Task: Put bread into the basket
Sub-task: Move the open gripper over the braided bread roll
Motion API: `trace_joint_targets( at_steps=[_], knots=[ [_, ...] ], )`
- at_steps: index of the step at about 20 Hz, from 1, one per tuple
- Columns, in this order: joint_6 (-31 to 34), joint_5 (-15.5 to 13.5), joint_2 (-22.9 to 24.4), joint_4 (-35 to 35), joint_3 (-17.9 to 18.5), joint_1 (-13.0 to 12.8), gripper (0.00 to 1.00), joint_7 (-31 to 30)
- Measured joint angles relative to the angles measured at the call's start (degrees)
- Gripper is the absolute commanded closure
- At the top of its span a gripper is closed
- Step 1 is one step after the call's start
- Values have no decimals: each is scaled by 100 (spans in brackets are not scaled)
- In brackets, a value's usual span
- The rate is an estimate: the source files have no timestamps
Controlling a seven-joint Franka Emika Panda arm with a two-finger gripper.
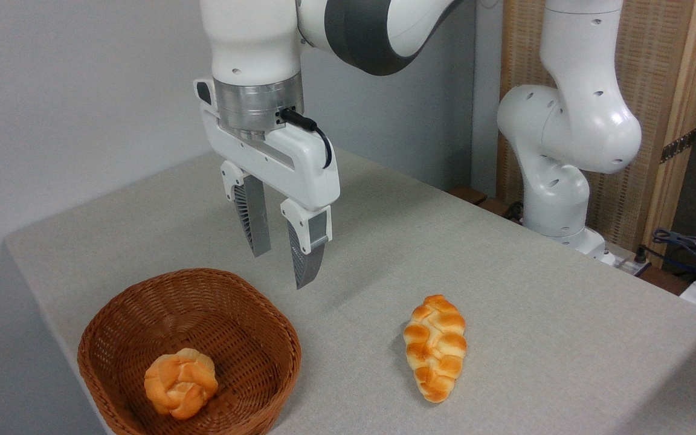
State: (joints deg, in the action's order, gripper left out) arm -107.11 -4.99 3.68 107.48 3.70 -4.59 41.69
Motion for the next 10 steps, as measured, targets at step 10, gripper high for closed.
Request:
trace_joint_targets(
  at_steps=[10],
  knots=[
    [612, 0, 162, 35, 349, 16, 0, -451]
  ],
)
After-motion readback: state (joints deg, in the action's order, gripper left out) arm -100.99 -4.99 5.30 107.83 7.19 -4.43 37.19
